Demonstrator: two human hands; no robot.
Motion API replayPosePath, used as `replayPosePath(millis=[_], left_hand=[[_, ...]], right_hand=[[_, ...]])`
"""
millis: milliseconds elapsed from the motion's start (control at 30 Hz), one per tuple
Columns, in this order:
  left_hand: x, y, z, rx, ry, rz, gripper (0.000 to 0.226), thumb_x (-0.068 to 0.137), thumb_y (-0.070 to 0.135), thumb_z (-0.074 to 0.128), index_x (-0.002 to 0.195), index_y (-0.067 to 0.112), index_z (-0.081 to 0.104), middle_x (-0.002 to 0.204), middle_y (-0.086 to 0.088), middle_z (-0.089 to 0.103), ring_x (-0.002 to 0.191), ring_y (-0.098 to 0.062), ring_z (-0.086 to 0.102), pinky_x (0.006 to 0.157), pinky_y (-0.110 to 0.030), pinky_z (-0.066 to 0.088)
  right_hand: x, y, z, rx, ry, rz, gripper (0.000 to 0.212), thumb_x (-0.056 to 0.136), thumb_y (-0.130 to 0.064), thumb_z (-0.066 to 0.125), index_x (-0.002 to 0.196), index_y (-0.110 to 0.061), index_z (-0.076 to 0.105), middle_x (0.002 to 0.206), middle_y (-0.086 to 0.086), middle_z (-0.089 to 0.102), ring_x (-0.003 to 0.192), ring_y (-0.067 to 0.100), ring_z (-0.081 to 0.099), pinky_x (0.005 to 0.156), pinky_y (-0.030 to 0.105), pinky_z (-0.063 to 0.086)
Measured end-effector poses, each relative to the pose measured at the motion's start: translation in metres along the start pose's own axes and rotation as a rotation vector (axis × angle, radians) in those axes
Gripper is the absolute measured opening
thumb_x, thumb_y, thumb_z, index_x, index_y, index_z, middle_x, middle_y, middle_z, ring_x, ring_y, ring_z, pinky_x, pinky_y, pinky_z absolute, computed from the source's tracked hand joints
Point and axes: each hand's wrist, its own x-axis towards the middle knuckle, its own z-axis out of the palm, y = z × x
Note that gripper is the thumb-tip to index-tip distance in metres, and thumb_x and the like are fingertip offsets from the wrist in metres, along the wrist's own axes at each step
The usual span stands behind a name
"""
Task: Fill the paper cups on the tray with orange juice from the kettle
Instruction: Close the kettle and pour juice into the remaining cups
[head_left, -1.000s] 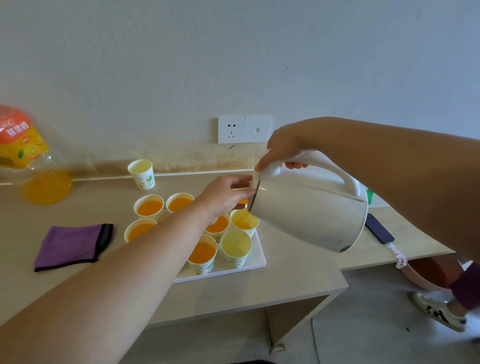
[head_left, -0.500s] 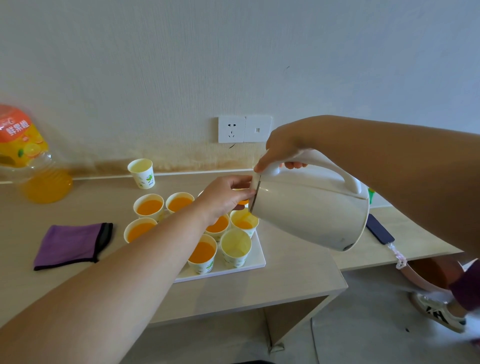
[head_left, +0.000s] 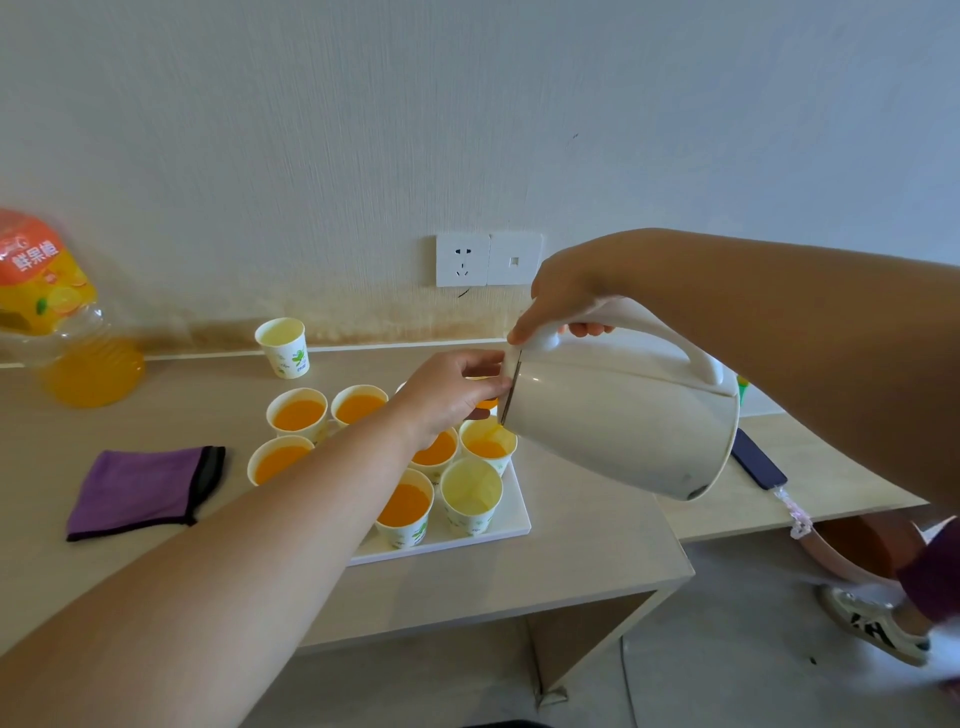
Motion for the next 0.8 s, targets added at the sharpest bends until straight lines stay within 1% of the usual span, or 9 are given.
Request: replayPosePath(millis=[167,333,467,600,700,800], left_hand=[[0.000,0.000,-0.001,0.007,0.003,-0.005,0.035,0.090,0.014,0.063,0.124,0.021,0.061,0.111,0.002,0.068,0.103,-0.017,0.064,0.081,-0.027,0.054],[-0.001,-0.001,-0.002,0.014,0.004,-0.005,0.035,0.090,0.014,0.062,0.125,0.020,0.060,0.109,0.001,0.068,0.094,-0.012,0.065,0.075,-0.022,0.054],[-0.001,-0.001,-0.002,0.020,0.008,-0.008,0.036,0.090,0.015,0.063,0.125,0.021,0.060,0.106,0.003,0.068,0.095,-0.012,0.065,0.079,-0.025,0.054],[0.000,-0.001,-0.003,0.036,0.010,-0.004,0.036,0.090,0.016,0.063,0.125,0.021,0.061,0.106,0.002,0.068,0.093,-0.012,0.065,0.079,-0.025,0.055],[0.001,-0.001,-0.004,0.043,0.011,-0.004,0.037,0.090,0.017,0.063,0.126,0.021,0.061,0.110,-0.001,0.069,0.097,-0.015,0.066,0.084,-0.030,0.055],[0.004,-0.007,-0.007,0.041,0.007,-0.006,0.037,0.089,0.017,0.063,0.127,0.020,0.061,0.111,-0.002,0.069,0.098,-0.016,0.066,0.086,-0.033,0.055]], right_hand=[[0.000,-0.002,-0.001,-0.005,-0.002,0.000,0.045,0.085,-0.055,0.058,0.080,-0.010,0.057,0.064,0.006,0.057,0.053,0.020,0.055,0.056,0.027,0.047],[0.000,-0.004,0.000,-0.008,-0.012,0.001,0.044,0.086,-0.054,0.058,0.078,-0.011,0.055,0.065,0.006,0.056,0.054,0.019,0.053,0.056,0.027,0.046],[-0.001,-0.006,-0.001,-0.021,-0.015,-0.003,0.044,0.087,-0.053,0.057,0.076,-0.011,0.054,0.065,0.006,0.055,0.054,0.019,0.053,0.056,0.027,0.046],[-0.001,-0.008,-0.002,-0.028,-0.012,0.000,0.044,0.086,-0.053,0.058,0.077,-0.010,0.055,0.066,0.007,0.056,0.055,0.019,0.054,0.056,0.028,0.047],[-0.002,-0.009,-0.003,-0.030,-0.010,-0.001,0.043,0.087,-0.053,0.058,0.076,-0.011,0.055,0.066,0.007,0.056,0.055,0.019,0.054,0.055,0.028,0.047],[0.004,-0.011,0.000,-0.032,-0.008,-0.001,0.044,0.086,-0.053,0.058,0.075,-0.011,0.054,0.065,0.006,0.056,0.054,0.019,0.054,0.055,0.027,0.047]])
